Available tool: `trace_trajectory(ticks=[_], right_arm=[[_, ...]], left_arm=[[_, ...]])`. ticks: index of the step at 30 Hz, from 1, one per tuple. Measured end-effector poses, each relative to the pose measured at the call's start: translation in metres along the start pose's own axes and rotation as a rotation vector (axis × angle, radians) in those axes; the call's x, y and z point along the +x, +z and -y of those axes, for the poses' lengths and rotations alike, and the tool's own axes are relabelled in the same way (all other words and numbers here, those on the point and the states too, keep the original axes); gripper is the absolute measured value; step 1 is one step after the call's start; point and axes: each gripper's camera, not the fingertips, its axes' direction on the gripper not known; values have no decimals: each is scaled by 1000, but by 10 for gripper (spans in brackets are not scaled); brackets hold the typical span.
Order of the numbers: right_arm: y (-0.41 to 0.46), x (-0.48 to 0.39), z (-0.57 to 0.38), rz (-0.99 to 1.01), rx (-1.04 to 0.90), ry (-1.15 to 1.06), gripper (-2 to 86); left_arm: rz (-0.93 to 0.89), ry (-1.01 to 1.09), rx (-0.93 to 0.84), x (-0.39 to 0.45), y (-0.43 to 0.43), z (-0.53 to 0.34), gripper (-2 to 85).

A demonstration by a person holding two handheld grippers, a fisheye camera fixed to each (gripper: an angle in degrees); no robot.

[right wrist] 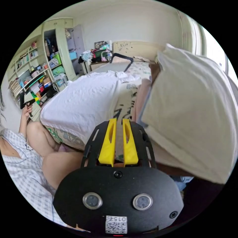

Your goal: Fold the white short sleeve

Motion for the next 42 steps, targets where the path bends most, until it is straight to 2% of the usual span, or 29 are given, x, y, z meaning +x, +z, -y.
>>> trace_trajectory(ticks=[4, 6, 10, 13, 17, 21, 24, 26, 28, 31, 35, 39, 42], right_arm=[[32, -15, 82, 32, 12, -163, 62], [57, -12, 114, 38, -19, -177, 67], [113, 25, 177, 57, -55, -35, 70], [143, 48, 209, -19, -66, 34, 74], [185, 67, 243, -98, -155, 26, 84], [230, 96, 252, -5, -227, 22, 72], [227, 105, 251, 68, -172, 34, 46], [228, 99, 251, 37, -175, 11, 25], [230, 89, 254, -32, -175, -29, 14], [231, 82, 257, -88, -175, -60, 8], [231, 86, 260, -78, -166, -55, 3], [225, 101, 262, -27, -132, -6, -2], [218, 110, 263, -17, -90, 33, -4]], left_arm=[[-5, 152, -76, 20, 103, 142, 52], [-37, 169, -86, 24, 154, 197, 56], [-126, 107, -125, 21, 278, 300, 56], [-95, 55, -151, 20, 361, 353, 60], [3, 69, -222, 27, 456, 406, 63], [14, 87, -279, 39, 555, 451, 59], [-1, 89, -320, 51, 623, 477, 61], [-11, 109, -378, 61, 664, 488, 64], [54, 135, -434, 73, 704, 492, 64], [122, 143, -492, 80, 733, 492, 60], [154, 104, -471, 78, 738, 492, 28], [96, 69, -387, 69, 716, 493, 5], [117, 75, -293, 56, 682, 494, 0]])
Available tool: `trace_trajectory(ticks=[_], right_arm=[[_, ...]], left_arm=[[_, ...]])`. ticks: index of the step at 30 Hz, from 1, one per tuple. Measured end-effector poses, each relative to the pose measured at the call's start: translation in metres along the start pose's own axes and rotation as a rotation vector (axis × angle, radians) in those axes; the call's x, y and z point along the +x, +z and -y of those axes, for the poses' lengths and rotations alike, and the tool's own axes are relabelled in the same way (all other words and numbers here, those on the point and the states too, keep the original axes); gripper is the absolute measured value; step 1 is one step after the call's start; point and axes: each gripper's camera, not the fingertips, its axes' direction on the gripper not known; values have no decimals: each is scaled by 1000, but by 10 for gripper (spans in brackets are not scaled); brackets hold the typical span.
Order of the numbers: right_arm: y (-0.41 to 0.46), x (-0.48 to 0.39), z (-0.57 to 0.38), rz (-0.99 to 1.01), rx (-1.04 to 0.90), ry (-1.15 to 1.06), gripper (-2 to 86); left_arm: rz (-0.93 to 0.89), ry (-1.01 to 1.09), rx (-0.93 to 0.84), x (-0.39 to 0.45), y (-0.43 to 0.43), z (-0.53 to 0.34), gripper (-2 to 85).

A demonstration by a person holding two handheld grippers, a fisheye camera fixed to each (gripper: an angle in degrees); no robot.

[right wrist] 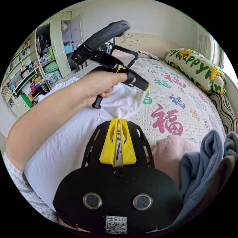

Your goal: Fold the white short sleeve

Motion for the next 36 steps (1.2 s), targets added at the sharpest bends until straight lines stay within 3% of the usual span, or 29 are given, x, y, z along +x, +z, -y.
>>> trace_trajectory(ticks=[12, 17, 22, 29, 34, 36], right_arm=[[-37, -25, 1, -39, 229, -226, -4], [-38, -32, 5, 118, 143, -412, -2], [-22, -27, 16, 254, -10, -491, 27], [-47, 20, 37, 262, 163, -312, 37], [3, 31, 82, 178, -114, -222, 75], [16, 35, 77, 210, -124, -204, 84]], left_arm=[[45, -90, 225, -97, -142, -140, -1], [-5, -94, 155, -113, -159, -217, -1], [-30, -42, -37, -121, -143, -258, 5], [-49, -92, 76, -158, -155, -230, 45], [-186, -223, 87, -195, -90, -167, 61], [-197, -231, 101, -194, -74, -150, 64]])
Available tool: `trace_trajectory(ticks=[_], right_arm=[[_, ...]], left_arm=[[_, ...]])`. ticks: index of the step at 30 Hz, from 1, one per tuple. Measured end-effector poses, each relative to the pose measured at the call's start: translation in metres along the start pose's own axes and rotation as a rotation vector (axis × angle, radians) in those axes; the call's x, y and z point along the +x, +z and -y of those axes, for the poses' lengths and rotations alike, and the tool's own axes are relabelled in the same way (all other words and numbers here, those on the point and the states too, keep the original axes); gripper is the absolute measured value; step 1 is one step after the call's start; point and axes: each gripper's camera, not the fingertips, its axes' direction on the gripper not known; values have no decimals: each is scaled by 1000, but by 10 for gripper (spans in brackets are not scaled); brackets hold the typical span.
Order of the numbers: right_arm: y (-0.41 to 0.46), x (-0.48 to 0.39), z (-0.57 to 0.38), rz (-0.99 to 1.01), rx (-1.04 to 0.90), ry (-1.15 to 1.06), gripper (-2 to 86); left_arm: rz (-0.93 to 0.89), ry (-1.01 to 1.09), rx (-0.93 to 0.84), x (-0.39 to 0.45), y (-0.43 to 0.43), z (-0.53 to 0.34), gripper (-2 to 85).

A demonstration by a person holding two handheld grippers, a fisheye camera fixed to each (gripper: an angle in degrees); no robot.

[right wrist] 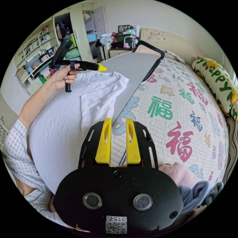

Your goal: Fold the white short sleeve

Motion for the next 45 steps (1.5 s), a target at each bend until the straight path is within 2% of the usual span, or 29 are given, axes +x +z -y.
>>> trace_trajectory(ticks=[3, 6, 9, 14, 21, 26, 29, 31, 35, 38, 42, 45], right_arm=[[-6, 13, -9, 91, 54, 37, 70], [-18, 17, -13, 163, 137, 55, 61], [-8, 14, -7, 87, 47, 31, 65], [-11, 20, -7, 141, 57, 20, 43], [-24, 26, -8, 208, 97, 30, 57], [-16, 10, -5, 82, 46, -35, 25], [-26, 21, -10, -1, 62, 58, 5], [-32, 32, -14, 52, 80, 109, 2], [-27, 30, -14, 69, 42, 106, 15], [-29, 24, -14, 37, 28, 103, 43], [-51, 21, -21, -9, 127, 144, 58], [-64, -3, -22, -15, 201, 41, 61]], left_arm=[[101, 4, -66, 2, 34, 19, 71], [74, -34, -97, -5, 60, 25, 74], [145, -71, -118, -12, 78, 24, 75], [108, -123, -173, -28, 101, 20, 68], [15, -190, -53, -51, 97, 5, 18], [-12, -234, 21, -66, 89, -5, 9], [26, -266, 58, -73, 83, -9, 7], [41, -268, 70, -74, 83, -9, 8], [49, -254, 5, -73, 96, 0, 23], [66, -228, -72, -73, 101, 7, 70], [84, -168, -84, -72, 70, 5, 92], [95, -128, -55, -70, 38, -13, 93]])
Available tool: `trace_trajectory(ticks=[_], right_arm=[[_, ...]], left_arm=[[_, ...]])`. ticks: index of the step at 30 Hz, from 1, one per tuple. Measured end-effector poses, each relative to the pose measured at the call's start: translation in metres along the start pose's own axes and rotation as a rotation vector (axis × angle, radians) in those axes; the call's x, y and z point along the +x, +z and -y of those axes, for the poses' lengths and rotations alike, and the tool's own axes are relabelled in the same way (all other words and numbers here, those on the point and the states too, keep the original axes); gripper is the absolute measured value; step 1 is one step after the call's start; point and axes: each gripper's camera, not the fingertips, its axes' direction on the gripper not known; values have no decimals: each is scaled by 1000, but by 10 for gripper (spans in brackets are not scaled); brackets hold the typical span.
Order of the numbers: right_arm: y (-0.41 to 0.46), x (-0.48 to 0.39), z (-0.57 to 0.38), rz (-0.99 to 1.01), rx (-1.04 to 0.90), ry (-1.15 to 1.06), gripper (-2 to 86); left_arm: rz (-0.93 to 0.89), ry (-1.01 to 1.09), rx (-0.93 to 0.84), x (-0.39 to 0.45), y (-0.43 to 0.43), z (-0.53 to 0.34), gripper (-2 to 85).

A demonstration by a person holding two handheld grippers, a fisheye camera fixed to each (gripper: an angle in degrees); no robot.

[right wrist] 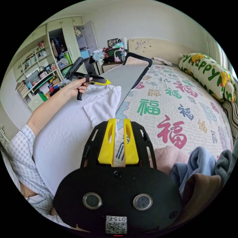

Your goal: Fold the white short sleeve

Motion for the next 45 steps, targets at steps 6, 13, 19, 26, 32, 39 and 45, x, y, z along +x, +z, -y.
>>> trace_trajectory(ticks=[6, 13, 19, 26, 32, 39, 45], right_arm=[[12, -46, 4, 81, -63, -214, 75], [27, -61, 4, 66, -193, -263, 6], [26, -74, 3, 105, -213, -322, -4], [29, -91, 5, 65, -213, -327, 54], [33, -107, 2, -43, -241, -366, -6], [16, -106, 1, -33, -130, -309, 44], [35, -115, 0, -82, -236, -349, 31]], left_arm=[[-143, 143, -123, 12, -14, -54, 94], [-55, 266, -208, 39, -2, -69, 86], [13, 310, -208, 53, -6, -70, 23], [-36, 319, -226, 53, -12, -71, 57], [-60, 301, -231, 46, -15, -69, 10], [-58, 300, -214, 43, -26, -70, -4], [-83, 276, -211, 32, -32, -72, -5]])
